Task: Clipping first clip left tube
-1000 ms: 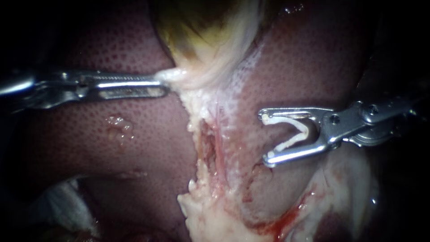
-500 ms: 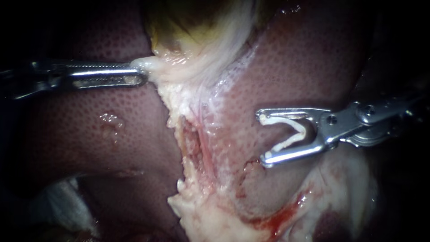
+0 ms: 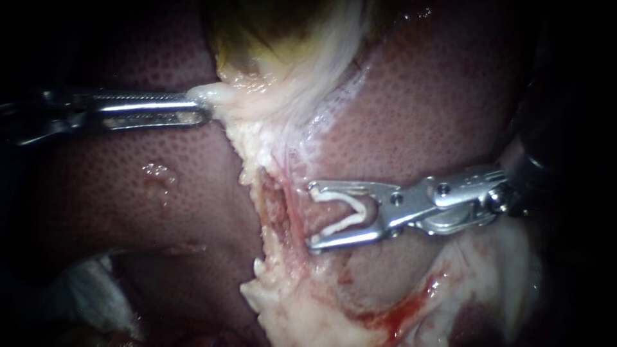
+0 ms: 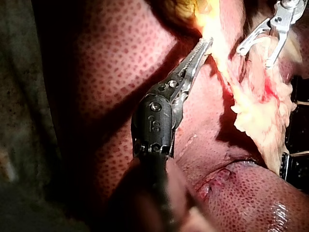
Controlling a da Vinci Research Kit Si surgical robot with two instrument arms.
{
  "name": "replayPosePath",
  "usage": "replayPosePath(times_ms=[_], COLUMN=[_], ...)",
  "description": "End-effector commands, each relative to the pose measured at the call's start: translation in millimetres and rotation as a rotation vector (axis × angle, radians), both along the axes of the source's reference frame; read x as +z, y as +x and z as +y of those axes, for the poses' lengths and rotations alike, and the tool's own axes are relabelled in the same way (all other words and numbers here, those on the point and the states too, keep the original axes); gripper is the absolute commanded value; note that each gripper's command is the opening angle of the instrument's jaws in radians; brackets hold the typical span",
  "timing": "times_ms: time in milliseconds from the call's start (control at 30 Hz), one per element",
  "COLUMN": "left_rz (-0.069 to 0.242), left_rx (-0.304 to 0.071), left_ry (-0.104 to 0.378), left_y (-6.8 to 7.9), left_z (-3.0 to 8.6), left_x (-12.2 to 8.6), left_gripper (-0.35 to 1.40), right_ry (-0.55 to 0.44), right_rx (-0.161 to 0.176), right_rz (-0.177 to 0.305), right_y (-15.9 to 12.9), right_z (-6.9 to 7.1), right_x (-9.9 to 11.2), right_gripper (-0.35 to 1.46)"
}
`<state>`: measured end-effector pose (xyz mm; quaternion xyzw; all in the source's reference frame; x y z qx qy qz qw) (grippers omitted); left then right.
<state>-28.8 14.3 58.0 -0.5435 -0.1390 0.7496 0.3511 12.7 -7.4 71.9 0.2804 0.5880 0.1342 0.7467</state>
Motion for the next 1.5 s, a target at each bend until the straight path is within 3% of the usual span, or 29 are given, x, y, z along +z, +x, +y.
replayPosePath(times_ms=[33, 267, 633, 1033, 1333, 1500], left_rz=[0.001, 0.003, 0.004, 0.005, 0.005, 0.006], left_rx=[-0.001, 0.0, -0.001, -0.002, -0.002, -0.003], left_ry=[0.0, -0.005, -0.006, -0.006, -0.007, -0.007], left_y=[0.0, -0.1, -0.3, -0.4, -0.5, -0.5], left_z=[0.0, -0.2, -0.3, -0.3, -0.4, -0.4], left_x=[0.0, -0.3, -0.4, -0.4, -0.3, -0.3], left_gripper=[-0.35, -0.35, -0.35, -0.35, -0.35, -0.35], right_ry=[0.0, 0.023, 0.043, 0.1, 0.125, 0.141], right_rx=[-0.001, -0.013, -0.025, -0.093, -0.092, -0.089], right_rz=[0.001, -0.002, 0.002, 0.025, 0.013, 0.007], right_y=[0.5, 3.3, 5.3, 7.3, 8.1, 8.0], right_z=[-0.3, -1.9, -2.3, -4.8, -4.4, -4.2], right_x=[0.4, 2.5, 3.1, 5.0, 6.0, 6.3], right_gripper=[0.6, 0.6, 0.6, 0.6, 0.51, 0.33])
